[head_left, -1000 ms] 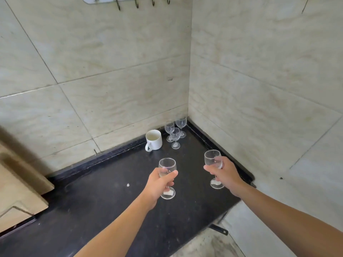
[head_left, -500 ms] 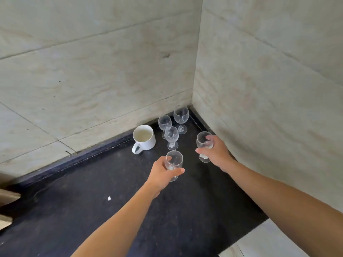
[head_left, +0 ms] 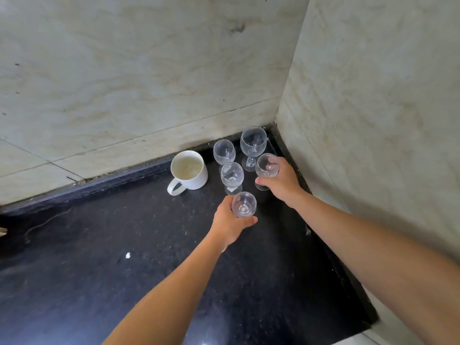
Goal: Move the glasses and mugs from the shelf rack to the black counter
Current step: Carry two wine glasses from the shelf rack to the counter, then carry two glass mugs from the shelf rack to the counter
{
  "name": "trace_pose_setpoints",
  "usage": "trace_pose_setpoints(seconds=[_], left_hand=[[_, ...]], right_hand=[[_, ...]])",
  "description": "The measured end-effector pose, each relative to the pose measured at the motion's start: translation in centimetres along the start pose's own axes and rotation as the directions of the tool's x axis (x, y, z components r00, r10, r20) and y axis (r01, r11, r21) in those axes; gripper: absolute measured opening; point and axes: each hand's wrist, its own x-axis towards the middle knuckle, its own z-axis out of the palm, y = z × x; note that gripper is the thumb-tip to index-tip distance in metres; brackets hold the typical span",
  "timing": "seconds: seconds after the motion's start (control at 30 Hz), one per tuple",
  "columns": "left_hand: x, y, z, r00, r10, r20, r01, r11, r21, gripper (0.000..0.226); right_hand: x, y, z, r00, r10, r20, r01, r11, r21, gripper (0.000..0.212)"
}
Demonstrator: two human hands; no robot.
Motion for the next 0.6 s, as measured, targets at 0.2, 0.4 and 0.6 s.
trace_pose_setpoints(seconds=[0.2, 0.4, 0.6], left_hand=[[-0.6, -0.6, -0.2, 0.998, -0.041, 0.039, 0.038, 0.995, 0.087, 0.076], [-4.5, -2.2, -2.5, 0.988, -0.143, -0.054, 0.152, 0.961, 0.23, 0.055], [-11.3, -5.2, -6.4, 0.963, -0.186, -0.194, 0.225, 0.953, 0.202, 0.036]], right_hand=[[-1.0, 1.6, -0.3, 0.994, 0.099, 0.053, -0.099, 0.995, -0.017, 0.069], [-5.1, 3.1, 0.0, 0.974, 0.201, 0.108, -0.154, 0.929, -0.337, 0.038], [-11.2, 2.5, 2.8, 0.937, 0.224, 0.269, -0.018, 0.798, -0.602, 0.018]])
